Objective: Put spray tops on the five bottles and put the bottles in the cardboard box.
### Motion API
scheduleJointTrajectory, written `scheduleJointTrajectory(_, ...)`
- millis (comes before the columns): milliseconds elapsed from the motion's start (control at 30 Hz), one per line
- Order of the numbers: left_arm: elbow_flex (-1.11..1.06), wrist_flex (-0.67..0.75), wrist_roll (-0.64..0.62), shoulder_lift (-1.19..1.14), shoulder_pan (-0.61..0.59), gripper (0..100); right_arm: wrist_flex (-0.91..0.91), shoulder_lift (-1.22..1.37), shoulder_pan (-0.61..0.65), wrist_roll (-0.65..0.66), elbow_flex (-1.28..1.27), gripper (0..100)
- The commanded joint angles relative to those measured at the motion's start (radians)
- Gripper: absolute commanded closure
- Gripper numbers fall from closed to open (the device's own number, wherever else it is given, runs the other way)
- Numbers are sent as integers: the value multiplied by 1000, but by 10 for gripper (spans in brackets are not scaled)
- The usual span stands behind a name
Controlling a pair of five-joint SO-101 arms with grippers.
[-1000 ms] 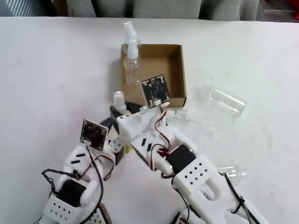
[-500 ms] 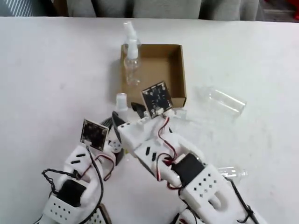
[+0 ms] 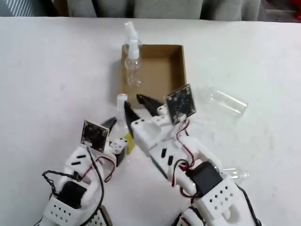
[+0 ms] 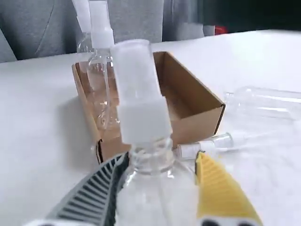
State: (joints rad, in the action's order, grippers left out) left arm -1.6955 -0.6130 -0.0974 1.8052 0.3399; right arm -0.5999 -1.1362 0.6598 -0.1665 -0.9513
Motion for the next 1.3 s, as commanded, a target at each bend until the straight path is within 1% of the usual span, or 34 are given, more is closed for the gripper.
scheduleJointTrajectory(0, 3, 84, -6, 24, -31, 943, -4, 12, -71, 5, 60, 949)
scheduleJointTrajectory(100, 3, 155, -6, 24, -62, 943, -4, 19, -125, 2, 84, 985)
scheduleJointTrajectory(300, 3, 262, 3, 24, -38, 943, -5, 81, -208, 9, 170, 984)
scheduleJointTrajectory(467, 3, 311, 180, 24, 67, 943, -7, 191, -209, 9, 288, 984)
scheduleJointTrajectory(533, 3, 310, 204, 24, 93, 943, -30, 237, -209, 11, 367, 984)
scheduleJointTrajectory(600, 5, 316, 210, 25, 94, 943, -88, 292, -209, 11, 462, 984)
scheduleJointTrajectory(700, 17, 331, 215, 25, 94, 943, -193, 381, -205, 11, 591, 984)
scheduleJointTrajectory(833, 18, 353, 210, 25, 94, 943, -311, 463, -157, 11, 704, 984)
scheduleJointTrajectory(1067, 3, 353, 213, 25, 87, 943, -400, 478, -68, 11, 727, 984)
scheduleJointTrajectory(1267, 3, 354, 207, 25, 44, 943, -489, 472, -48, 11, 733, 984)
